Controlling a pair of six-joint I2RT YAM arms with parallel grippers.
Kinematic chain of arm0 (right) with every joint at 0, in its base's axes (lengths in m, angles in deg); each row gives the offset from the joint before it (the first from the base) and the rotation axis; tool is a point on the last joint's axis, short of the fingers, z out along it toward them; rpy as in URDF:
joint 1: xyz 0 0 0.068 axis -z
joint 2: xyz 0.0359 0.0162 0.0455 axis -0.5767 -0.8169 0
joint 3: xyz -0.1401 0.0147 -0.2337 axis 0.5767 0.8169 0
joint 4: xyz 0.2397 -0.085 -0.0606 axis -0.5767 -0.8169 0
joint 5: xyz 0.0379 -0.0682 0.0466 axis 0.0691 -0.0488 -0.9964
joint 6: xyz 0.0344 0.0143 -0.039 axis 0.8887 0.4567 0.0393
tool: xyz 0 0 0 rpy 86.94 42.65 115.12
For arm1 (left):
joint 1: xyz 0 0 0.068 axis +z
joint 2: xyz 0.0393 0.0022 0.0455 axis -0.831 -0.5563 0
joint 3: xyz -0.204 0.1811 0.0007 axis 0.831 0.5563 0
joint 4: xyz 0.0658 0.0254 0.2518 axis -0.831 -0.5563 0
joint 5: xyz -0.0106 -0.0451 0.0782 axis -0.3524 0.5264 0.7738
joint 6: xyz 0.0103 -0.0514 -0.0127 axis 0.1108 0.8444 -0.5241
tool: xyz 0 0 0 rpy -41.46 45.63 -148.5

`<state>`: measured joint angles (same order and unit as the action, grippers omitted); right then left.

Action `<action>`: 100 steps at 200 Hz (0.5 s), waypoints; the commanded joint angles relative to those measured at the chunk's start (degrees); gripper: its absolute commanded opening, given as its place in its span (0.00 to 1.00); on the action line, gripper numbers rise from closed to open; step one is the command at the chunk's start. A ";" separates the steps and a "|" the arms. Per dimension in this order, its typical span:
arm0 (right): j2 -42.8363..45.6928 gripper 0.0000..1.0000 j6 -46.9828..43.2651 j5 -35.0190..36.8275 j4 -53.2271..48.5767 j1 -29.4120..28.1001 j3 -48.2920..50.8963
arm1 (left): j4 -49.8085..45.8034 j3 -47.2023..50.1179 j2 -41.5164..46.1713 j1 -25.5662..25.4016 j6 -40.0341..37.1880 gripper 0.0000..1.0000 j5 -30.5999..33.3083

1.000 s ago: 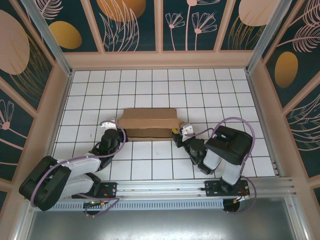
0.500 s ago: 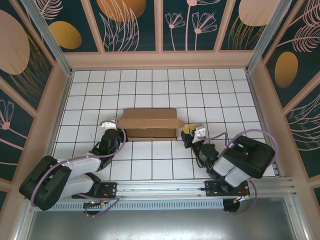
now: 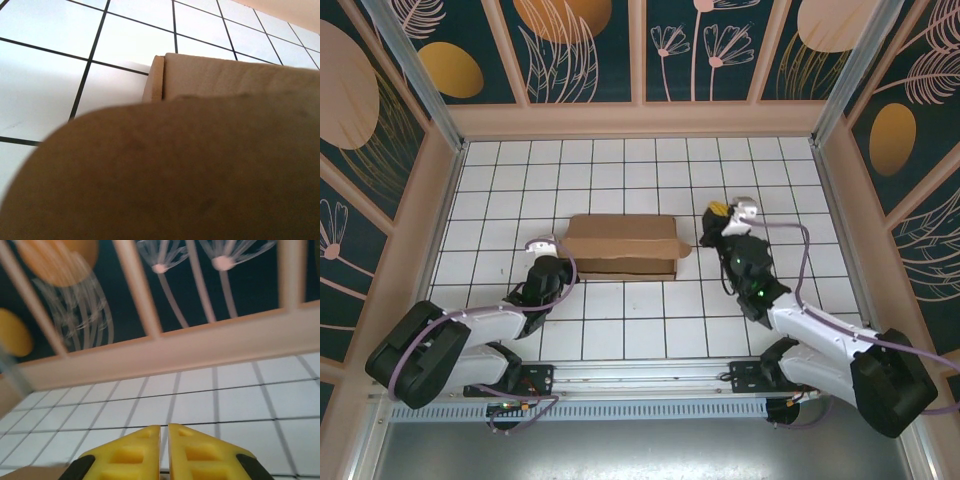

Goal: Fold the paper box

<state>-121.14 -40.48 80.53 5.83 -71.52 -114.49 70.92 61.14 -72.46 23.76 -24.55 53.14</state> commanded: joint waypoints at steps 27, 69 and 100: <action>-8.63 0.00 6.28 -10.23 -16.32 -6.94 -12.44 | 1.15 -1.44 -0.98 -0.61 -0.17 0.00 -0.65; -20.52 0.00 16.02 -16.47 -28.11 -9.18 -24.29 | 0.85 -1.70 -0.95 -0.73 1.17 0.00 -2.30; -24.54 0.00 16.49 -10.57 -28.69 -11.54 -24.40 | -1.05 -1.79 0.21 -0.82 1.56 0.00 -2.70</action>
<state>-143.21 -27.17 67.24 -18.52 -81.70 -137.22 70.90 60.44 -73.16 23.28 -24.26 51.50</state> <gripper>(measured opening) 0.050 0.051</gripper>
